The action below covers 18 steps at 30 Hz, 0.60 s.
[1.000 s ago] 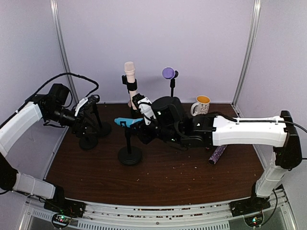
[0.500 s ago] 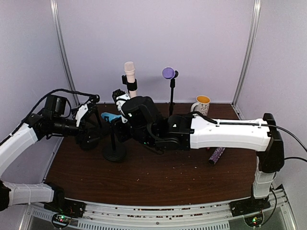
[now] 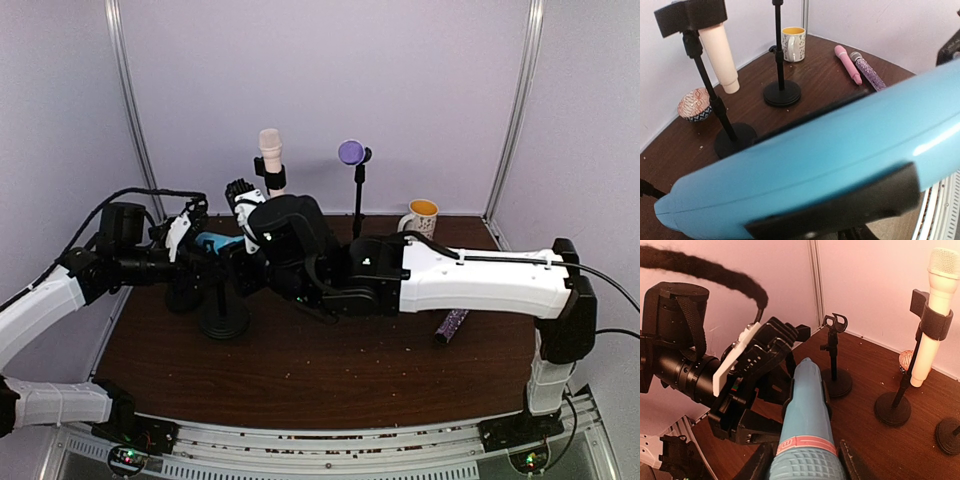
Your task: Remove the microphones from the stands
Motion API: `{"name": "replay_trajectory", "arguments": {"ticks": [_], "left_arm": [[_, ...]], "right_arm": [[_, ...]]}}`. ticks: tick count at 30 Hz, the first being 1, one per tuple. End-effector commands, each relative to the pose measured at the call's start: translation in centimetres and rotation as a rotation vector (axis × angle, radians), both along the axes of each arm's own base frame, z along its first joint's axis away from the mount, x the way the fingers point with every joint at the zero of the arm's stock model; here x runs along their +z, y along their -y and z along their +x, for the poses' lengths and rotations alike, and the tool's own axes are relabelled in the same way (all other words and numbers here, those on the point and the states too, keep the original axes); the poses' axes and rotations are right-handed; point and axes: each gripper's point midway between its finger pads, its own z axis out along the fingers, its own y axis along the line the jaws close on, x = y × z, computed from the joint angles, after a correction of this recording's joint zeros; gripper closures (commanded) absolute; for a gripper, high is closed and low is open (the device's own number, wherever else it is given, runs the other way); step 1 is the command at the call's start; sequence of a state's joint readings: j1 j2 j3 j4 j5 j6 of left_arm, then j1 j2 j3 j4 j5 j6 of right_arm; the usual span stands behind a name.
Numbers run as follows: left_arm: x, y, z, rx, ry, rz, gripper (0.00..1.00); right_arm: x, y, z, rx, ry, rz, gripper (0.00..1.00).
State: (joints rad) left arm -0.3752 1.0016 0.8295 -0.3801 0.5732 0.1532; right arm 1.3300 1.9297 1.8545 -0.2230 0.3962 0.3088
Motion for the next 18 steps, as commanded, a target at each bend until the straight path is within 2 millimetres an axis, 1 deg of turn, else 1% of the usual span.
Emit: {"name": "replay_trajectory", "arguments": {"ticks": [1,2,4,6,8,10,11,14,18], "left_arm": [[2.8,1.0,-0.2,-0.037,0.060,-0.086,0.61],[2.6,1.0,-0.3,-0.041,0.050,-0.086,0.66],[2.1,1.1,-0.4,-0.043,0.036,-0.087,0.68],[1.6,1.2,-0.7,-0.049,0.017,-0.090,0.67],[1.2,1.3,-0.7,-0.042,0.001,-0.094,0.63],[1.3,1.4,-0.5,-0.035,0.003,-0.102,0.62],[1.3,1.4,-0.4,-0.031,0.006,-0.103,0.63],[1.5,1.4,-0.1,-0.021,0.008,-0.099,0.75],[1.6,1.5,-0.1,-0.030,0.005,-0.103,1.00]], "right_arm": [[9.1,0.9,-1.0,0.016,0.035,0.275,1.00],[9.3,0.9,-1.1,0.019,0.035,0.283,1.00],[9.6,0.9,-1.2,0.024,0.034,0.297,1.00],[10.2,0.9,-1.5,0.032,0.035,0.315,1.00],[10.4,1.0,-1.6,0.036,0.035,0.322,1.00],[10.5,0.9,-1.8,0.042,0.033,0.327,1.00],[10.8,1.0,-1.9,0.042,0.035,0.332,1.00],[10.9,1.2,-2.0,0.039,0.039,0.328,1.00],[11.4,1.5,-2.1,0.045,0.044,0.335,1.00]]}}
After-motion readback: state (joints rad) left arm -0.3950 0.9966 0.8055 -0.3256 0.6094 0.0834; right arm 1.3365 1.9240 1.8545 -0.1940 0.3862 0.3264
